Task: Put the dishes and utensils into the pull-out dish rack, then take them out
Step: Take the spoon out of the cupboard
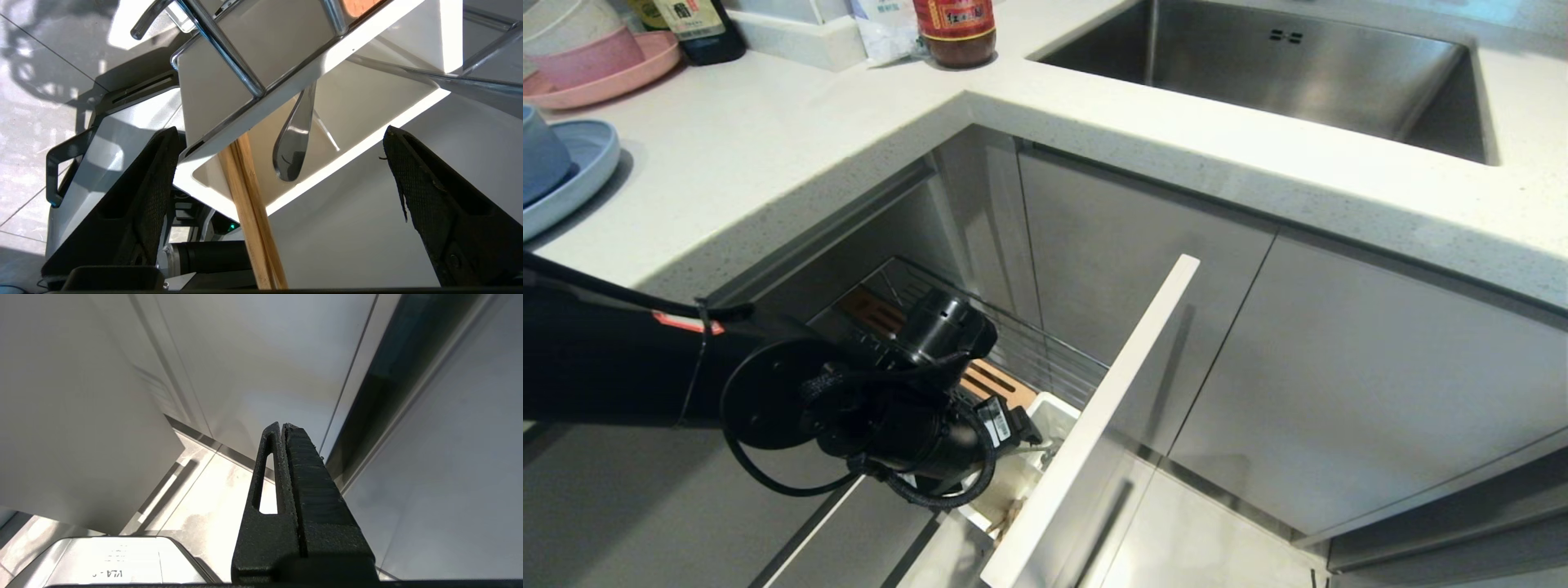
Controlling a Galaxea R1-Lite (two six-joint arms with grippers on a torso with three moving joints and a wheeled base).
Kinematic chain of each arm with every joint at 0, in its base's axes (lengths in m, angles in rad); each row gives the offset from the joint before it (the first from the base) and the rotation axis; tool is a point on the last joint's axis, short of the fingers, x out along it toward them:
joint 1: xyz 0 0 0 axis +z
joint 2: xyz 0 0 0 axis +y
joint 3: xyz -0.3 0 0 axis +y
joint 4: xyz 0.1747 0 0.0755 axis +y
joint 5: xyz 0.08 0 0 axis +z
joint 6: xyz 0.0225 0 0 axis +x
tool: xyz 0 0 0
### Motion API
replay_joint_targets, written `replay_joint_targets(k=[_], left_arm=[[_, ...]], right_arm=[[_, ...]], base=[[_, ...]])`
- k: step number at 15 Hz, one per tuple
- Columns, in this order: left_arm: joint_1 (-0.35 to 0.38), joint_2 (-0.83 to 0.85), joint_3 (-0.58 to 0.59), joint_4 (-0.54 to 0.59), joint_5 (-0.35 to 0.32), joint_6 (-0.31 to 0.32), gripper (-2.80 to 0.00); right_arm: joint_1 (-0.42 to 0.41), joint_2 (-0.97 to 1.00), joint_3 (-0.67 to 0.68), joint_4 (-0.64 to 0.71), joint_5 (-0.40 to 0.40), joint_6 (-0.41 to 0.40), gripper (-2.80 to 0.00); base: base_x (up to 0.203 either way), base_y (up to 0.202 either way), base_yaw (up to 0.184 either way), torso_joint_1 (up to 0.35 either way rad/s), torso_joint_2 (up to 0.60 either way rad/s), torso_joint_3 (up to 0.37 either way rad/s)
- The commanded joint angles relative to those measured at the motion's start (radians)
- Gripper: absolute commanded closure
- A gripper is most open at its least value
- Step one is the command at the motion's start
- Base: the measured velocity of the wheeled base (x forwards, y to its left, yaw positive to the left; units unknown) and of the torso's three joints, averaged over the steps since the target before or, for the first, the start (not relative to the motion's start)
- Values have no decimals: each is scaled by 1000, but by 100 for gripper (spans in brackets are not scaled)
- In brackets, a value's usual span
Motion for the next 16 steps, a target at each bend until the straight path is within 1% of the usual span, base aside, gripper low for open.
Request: replay_joint_targets(k=[1, 14, 16], left_arm=[[0, 3, -3, 1, 1, -6, -280], [-8, -15, -36, 18, 3, 12, -280], [-21, -15, -54, 65, 0, 12, -280]], right_arm=[[0, -2, 2, -1, 0, 1, 0], [0, -2, 2, -1, 0, 1, 0], [0, -2, 2, -1, 0, 1, 0]], base=[[0, 0, 0, 0, 0, 0], [0, 0, 0, 0, 0, 0], [0, 0, 0, 0, 0, 0]])
